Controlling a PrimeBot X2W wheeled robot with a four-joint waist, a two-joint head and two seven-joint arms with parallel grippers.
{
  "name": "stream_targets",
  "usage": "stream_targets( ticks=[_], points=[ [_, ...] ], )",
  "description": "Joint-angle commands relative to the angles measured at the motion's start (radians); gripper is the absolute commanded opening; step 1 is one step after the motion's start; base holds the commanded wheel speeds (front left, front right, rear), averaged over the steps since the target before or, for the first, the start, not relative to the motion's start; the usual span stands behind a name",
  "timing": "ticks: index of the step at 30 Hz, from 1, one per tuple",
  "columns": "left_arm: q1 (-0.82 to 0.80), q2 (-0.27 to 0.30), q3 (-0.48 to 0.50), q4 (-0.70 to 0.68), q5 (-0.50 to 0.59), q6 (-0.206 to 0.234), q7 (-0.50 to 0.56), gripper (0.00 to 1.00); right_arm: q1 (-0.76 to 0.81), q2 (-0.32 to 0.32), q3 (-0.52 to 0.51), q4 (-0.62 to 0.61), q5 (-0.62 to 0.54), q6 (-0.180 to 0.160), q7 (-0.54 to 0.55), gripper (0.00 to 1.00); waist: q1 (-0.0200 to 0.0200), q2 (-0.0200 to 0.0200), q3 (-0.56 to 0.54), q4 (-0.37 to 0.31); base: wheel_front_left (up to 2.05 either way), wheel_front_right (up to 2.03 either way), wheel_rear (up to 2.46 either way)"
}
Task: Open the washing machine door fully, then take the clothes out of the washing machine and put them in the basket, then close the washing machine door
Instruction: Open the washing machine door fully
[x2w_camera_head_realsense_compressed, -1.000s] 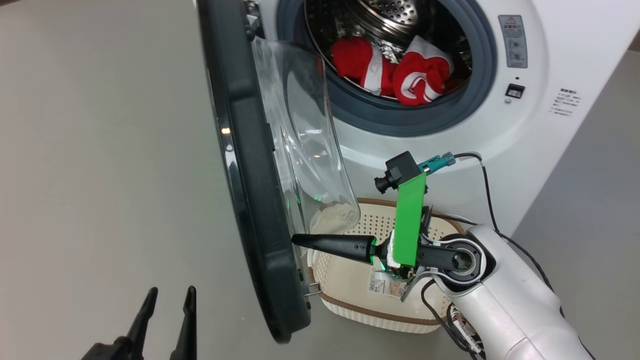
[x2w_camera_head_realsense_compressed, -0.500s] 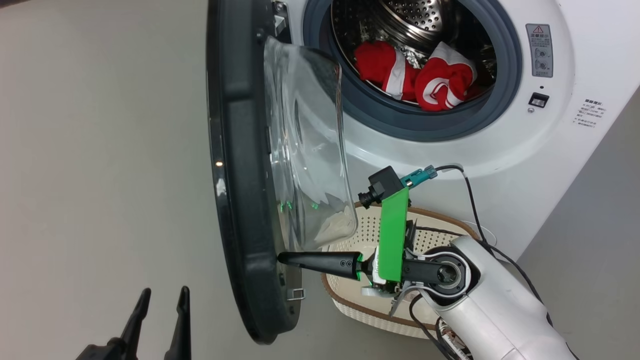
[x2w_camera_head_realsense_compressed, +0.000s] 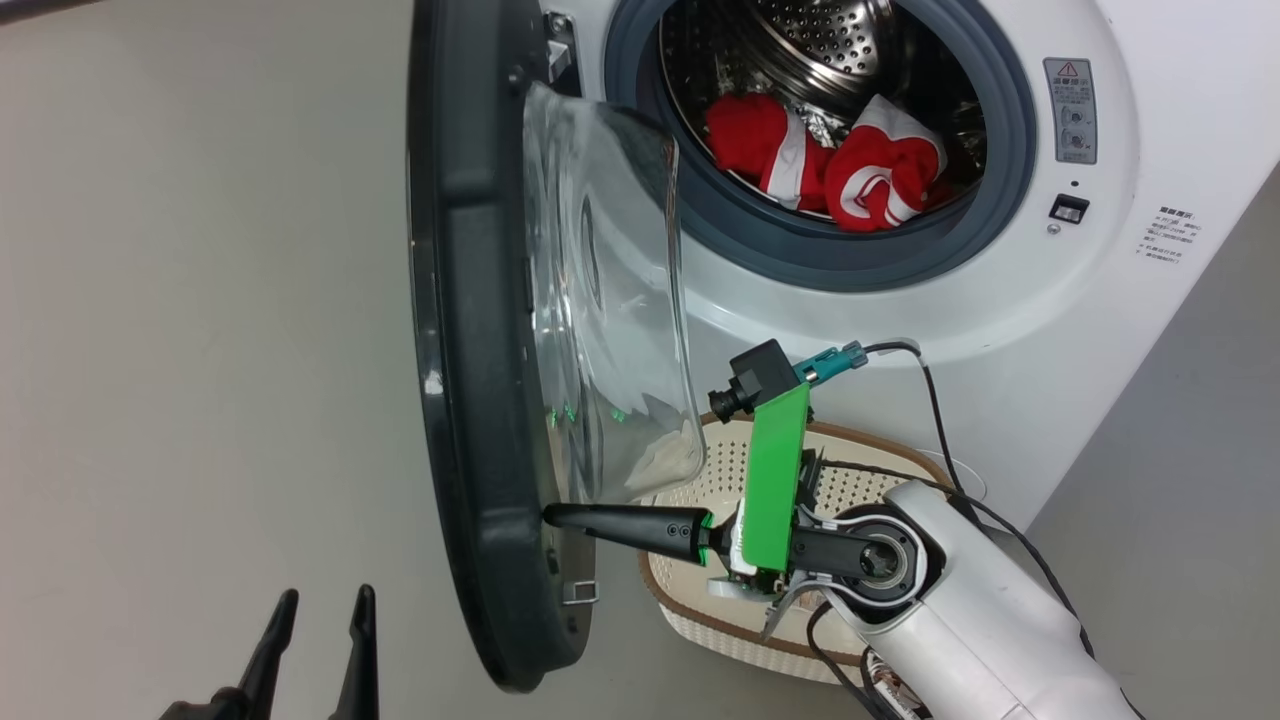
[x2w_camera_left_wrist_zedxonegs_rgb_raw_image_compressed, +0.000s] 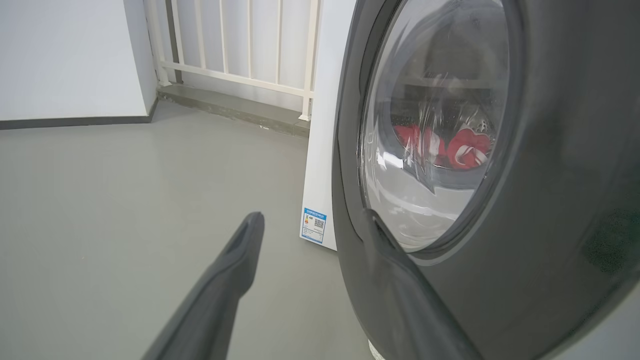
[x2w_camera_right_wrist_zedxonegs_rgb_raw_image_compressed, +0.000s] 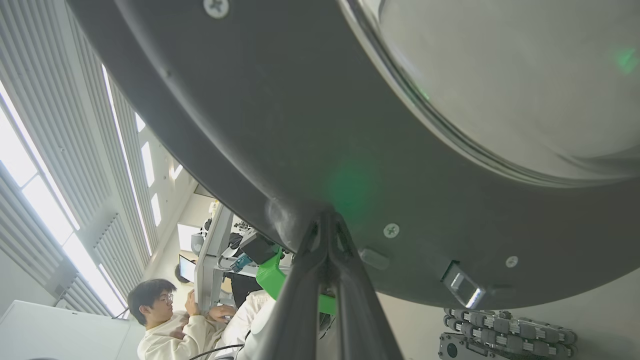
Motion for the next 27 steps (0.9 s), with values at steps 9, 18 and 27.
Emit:
stream_targets(
  ticks=[9,18,27],
  points=[
    [-0.019,0.01,0.031,-0.008,0.011,-0.002,-0.008,1.0,0.042,0.018,-0.044,-0.004,-0.043,0.002,-0.083,1.0,0.0,0.0,-0.025,-0.019,0.0,0.0,0.0],
    [-0.026,0.01,0.047,-0.001,0.016,-0.003,-0.008,1.0,0.149,-0.062,-0.076,0.013,-0.121,0.002,-0.235,1.0,0.0,0.0,-0.031,-0.052,0.0,0.0,0.0],
    [-0.013,0.01,0.056,-0.008,0.016,-0.003,-0.008,1.0,0.216,-0.155,-0.018,0.016,-0.232,0.002,-0.374,1.0,0.0,0.0,-0.038,-0.078,0.0,0.0,0.0]
  ],
)
